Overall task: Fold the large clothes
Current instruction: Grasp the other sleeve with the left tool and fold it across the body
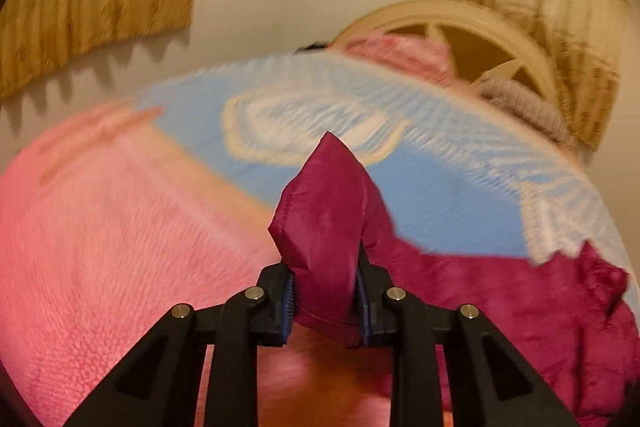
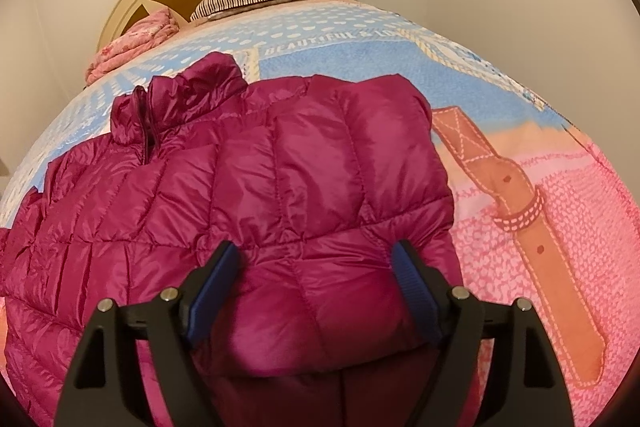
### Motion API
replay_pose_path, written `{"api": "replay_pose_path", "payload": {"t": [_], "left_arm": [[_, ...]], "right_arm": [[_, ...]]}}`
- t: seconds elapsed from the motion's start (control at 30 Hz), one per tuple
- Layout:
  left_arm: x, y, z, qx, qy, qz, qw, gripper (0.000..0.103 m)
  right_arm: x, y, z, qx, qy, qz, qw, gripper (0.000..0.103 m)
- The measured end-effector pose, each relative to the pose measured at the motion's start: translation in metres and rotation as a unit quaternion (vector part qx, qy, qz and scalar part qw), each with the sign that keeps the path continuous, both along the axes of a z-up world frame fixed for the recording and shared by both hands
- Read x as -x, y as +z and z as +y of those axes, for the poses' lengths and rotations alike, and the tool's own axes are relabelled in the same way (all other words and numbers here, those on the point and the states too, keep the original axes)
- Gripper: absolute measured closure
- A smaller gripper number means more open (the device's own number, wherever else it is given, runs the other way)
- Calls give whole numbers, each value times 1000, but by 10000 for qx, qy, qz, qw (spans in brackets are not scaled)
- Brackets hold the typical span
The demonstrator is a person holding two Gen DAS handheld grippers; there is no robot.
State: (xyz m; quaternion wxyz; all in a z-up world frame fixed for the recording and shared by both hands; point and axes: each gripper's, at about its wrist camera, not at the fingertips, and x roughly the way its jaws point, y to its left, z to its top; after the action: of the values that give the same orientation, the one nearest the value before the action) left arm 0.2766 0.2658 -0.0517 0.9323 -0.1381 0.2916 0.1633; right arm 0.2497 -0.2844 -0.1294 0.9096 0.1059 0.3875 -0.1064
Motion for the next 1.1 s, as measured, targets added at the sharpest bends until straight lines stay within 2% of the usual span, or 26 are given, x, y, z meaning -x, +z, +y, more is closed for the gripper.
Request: {"api": "replay_pose_path", "payload": {"t": [0.13, 0.23, 0.27, 0.37, 0.47, 0.57, 0.67, 0.77, 1.1], "left_arm": [[5, 45, -57, -114, -772, -538, 9955, 78], [10, 70, -114, -195, -1530, -916, 9838, 79], [14, 75, -142, -211, -1897, -1009, 9764, 79], [24, 75, -203, -265, -2716, -1078, 9560, 79], [33, 61, -256, -319, -3328, -1011, 9370, 79], [40, 46, -296, -300, -3690, -866, 9249, 79], [41, 30, -324, -299, -3905, -653, 9178, 79], [36, 15, -347, -321, -4029, -455, 9135, 84], [39, -15, -386, -412, -4074, -14, 9123, 85]], "right_arm": [[1, 0, -1, -49, 5, -30, 10000, 21], [1, 0, -1, -75, 9, -47, 10000, 21], [1, 0, -2, -82, 10, -52, 10000, 21], [1, 1, -2, -96, 11, -61, 9999, 21], [1, 1, -2, -118, 11, -73, 9999, 21], [2, 1, -3, -151, 15, -92, 9998, 21], [3, 1, -3, -189, 19, -114, 9998, 21], [3, 1, -5, -236, 22, -139, 9996, 21], [4, 1, -7, -331, 36, -186, 9993, 21]]}}
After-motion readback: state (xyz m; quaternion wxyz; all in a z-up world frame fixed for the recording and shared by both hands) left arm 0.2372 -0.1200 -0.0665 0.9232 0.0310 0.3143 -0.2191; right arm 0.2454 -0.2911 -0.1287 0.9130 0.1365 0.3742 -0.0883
